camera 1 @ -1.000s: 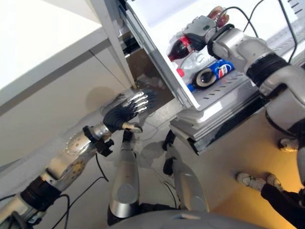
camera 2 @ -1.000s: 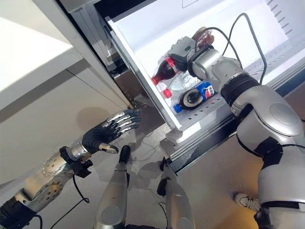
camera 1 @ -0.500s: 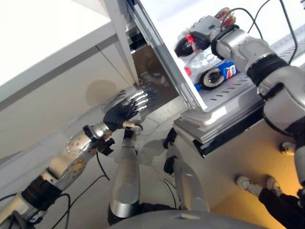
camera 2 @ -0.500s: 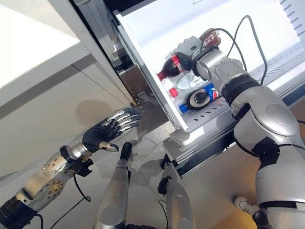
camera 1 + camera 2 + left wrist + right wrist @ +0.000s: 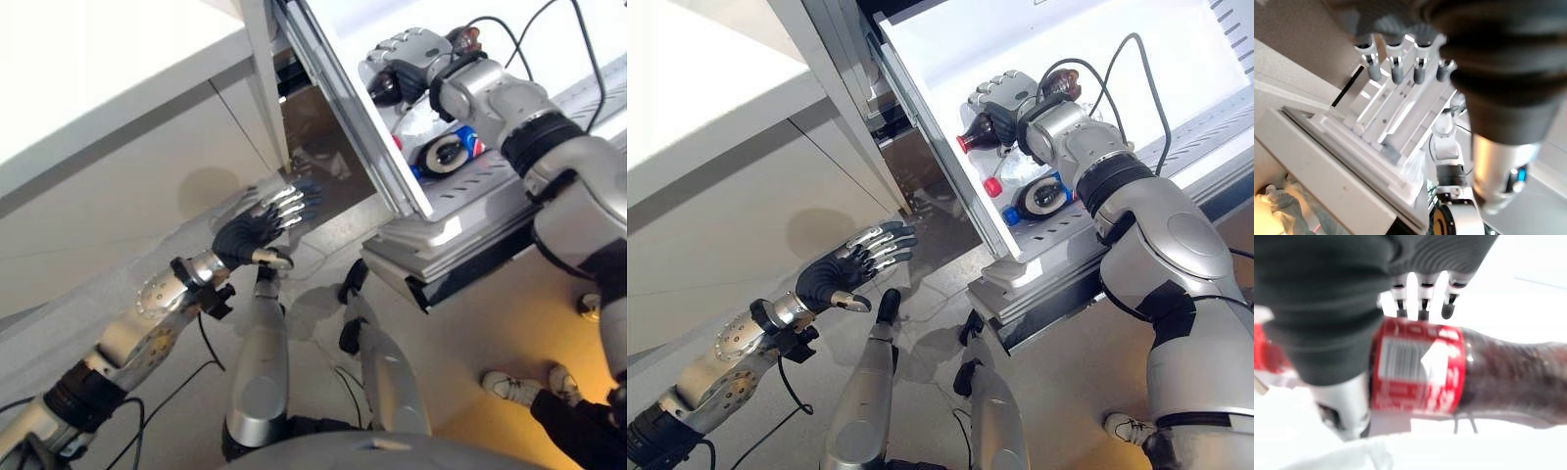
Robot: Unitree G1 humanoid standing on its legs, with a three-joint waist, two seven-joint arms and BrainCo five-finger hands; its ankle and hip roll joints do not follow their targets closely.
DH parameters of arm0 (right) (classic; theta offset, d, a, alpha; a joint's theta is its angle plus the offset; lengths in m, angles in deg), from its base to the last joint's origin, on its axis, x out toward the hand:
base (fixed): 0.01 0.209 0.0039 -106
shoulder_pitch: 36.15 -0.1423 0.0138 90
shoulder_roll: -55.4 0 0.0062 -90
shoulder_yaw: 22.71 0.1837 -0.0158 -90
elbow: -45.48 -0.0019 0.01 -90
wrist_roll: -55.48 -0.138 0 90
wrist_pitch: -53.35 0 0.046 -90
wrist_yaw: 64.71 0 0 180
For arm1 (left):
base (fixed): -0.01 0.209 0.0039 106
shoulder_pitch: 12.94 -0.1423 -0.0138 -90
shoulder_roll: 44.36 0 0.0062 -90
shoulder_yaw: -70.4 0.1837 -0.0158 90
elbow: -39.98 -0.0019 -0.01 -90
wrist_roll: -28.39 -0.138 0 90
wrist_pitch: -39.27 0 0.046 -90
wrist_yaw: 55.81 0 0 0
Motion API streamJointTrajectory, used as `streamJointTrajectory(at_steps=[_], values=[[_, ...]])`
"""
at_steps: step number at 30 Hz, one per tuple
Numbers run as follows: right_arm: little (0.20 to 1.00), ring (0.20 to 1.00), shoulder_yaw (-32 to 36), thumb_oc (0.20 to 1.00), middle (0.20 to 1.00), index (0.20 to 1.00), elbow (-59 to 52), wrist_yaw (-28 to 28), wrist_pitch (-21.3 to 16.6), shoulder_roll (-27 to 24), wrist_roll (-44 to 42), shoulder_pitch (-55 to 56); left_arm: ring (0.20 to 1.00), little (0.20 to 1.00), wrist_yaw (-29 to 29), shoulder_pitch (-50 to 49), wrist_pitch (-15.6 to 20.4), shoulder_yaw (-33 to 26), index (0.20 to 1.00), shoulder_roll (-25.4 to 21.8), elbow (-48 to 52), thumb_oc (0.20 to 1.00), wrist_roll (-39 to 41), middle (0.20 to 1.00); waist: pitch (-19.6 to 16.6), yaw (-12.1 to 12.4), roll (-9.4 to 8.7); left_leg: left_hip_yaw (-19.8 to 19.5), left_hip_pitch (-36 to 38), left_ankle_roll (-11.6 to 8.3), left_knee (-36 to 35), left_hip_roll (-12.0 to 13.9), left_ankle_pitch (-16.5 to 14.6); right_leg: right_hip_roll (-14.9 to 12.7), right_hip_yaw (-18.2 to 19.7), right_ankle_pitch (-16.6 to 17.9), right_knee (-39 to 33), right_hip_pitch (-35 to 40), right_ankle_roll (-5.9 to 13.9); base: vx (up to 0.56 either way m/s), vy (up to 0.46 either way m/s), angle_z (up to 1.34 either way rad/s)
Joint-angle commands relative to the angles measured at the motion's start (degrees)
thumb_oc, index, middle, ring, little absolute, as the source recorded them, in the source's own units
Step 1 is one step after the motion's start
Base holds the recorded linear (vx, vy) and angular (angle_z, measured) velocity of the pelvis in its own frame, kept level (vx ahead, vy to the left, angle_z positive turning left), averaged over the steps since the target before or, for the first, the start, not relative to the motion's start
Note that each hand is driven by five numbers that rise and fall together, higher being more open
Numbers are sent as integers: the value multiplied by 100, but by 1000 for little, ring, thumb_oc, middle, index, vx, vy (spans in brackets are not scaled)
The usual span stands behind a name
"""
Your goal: Take the drinks into the refrigerator
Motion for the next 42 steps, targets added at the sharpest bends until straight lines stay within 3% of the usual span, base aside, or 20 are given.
streamJointTrajectory(at_steps=[1,5,8,9,10,11,14,15,16,17,18,20,25,28,33,34,38,41,42], values=[[1000,1000,-309,1000,1000,1000,170,-6,59,-229,-86,-446,1000,1000,-88,-167,260,-41,1000,-111,865,1000,-144,1000,85,33,287,-116,522,558,-1023,-225,325,46,100,-922,1059,123,475,0,0,0],[1000,1000,-320,1000,1000,1000,-64,-51,52,-378,-278,-518,1000,1000,-130,-151,226,-91,1000,-164,861,1000,-99,1000,85,29,252,-122,579,559,-944,-250,285,24,111,-940,1099,198,481,0,0,0],[1000,1000,-244,1000,1000,1000,-644,-19,24,-792,-672,-618,1000,1000,-161,-198,211,-210,1000,-232,858,1000,-106,1000,85,0,185,-134,658,557,-908,-283,265,-3,95,-943,1097,330,486,0,0,0],[1000,1000,-57,1000,1000,1000,-1985,68,54,-1509,-1015,-718,1000,1000,-109,-374,231,-449,1000,-253,867,1000,-192,1000,85,-82,76,-94,783,555,-880,-285,195,5,116,-958,1092,468,497,0,0,0],[1000,1000,-33,1000,1000,1000,-2037,48,82,-1543,-1017,-711,1000,1000,-108,-370,226,-455,1000,-264,879,1000,-193,1000,85,-83,64,-99,750,558,-882,-294,232,-3,111,-923,1074,445,496,0,0,0],[1000,1000,141,1000,1000,1000,-2733,89,6,-1902,-1129,-603,1000,1000,-98,-481,210,-611,1000,-246,866,1000,-250,1000,85,-130,26,-71,815,558,-872,-285,172,13,140,-950,1067,503,499,-26,4,-3],[1000,1000,1213,1000,1000,1000,-4400,438,-233,-3355,-1316,256,1000,1000,-124,-819,134,-943,1000,-131,773,1000,-373,1000,85,-277,-130,-11,911,574,-759,-339,117,-4,155,-894,941,759,504,-15,-5,-1],[1000,1000,1303,1000,1000,1000,-4446,432,-224,-3379,-1306,352,1000,1000,-127,-823,133,-933,1000,-158,776,1000,-374,1000,85,-259,-146,-16,918,574,-755,-340,113,-5,149,-893,935,773,505,-6,-8,-3],[1000,1000,1617,1000,1000,1000,-4834,429,-254,-3752,-1310,783,1000,1000,-142,-892,133,-1037,1000,-157,740,1000,-385,1000,85,-322,-168,10,971,578,-722,-352,79,-10,145,-887,929,850,512,0,0,0],[1000,1000,2389,1000,1000,1000,-5179,504,-352,-4155,-1316,1761,1000,1000,-198,-986,111,-1175,1000,-15,633,1000,-399,1000,83,-461,-150,50,1099,583,-676,-359,33,-11,186,-893,917,995,517,0,0,0],[1000,1000,2572,1000,1000,1000,-5244,490,-344,-4169,-1300,1955,1000,1000,-205,-995,108,-1162,1000,-54,637,1000,-400,1000,83,-431,-174,45,1115,584,-676,-359,28,-10,180,-894,910,1016,518,20,31,5],[1000,1000,3742,1000,1000,1000,-5538,578,-441,-4301,-1248,3327,1000,1000,-250,-1107,122,-1266,1000,95,503,1000,-444,1000,-12,-543,-174,73,1215,592,-639,-363,-15,1,222,-914,872,1157,515,23,12,-2],[1000,1000,6357,1000,1000,1000,-6246,666,-692,-3848,-1428,6312,1000,1000,-280,-1365,216,-1523,1000,248,347,1000,-630,1000,-327,-746,-209,181,1455,591,-606,-351,-118,34,323,-949,795,1379,517,63,14,-14],[1000,1000,7448,1000,1000,1000,-6587,688,-806,-3308,-1508,7670,1000,1000,-308,-1420,277,-1631,1000,331,327,1000,-754,1000,-523,-811,-189,232,1601,584,-580,-350,-185,44,380,-980,758,1520,525,84,6,-22],[1000,1000,8045,1000,1000,1000,-6879,503,-879,-2585,-1422,8887,1000,1000,-361,-1615,296,-1765,1000,521,351,1000,-864,1000,-771,-918,-115,344,1858,591,-578,-323,-276,65,472,-1029,742,1727,529,94,3,-16],[1000,1000,8226,1000,1000,1000,-6924,460,-875,-2184,-1357,9393,1000,1000,-383,-1734,309,-1870,1000,619,356,1000,-934,1000,-908,-1015,-71,407,1993,595,-613,-315,-303,66,523,-1048,716,1823,540,96,17,-12],[1000,1000,8217,1000,1000,1000,-6563,368,-802,-1320,-1337,10053,1000,1000,-430,-1896,355,-2018,1000,710,407,1000,-1137,1000,-1185,-1157,78,574,2314,580,-778,-285,-323,62,596,-1074,616,2034,565,102,6,-13],[1000,1000,7944,1000,1000,1000,-6068,323,-700,-969,-1264,10176,1000,1000,-490,-1958,359,-2077,1000,818,441,1000,-1115,1000,-1322,-1218,180,625,2524,570,-923,-255,-306,81,623,-1108,589,2148,565,87,-24,-14],[548,548,7841,548,548,548,-5896,293,-671,-885,-1256,10193,1000,1000,-498,-1955,377,-2084,1000,834,461,1000,-1111,1000,-1362,-1236,220,641,2576,564,-949,-251,-299,88,621,-1122,596,2178,564,59,-26,-13]])
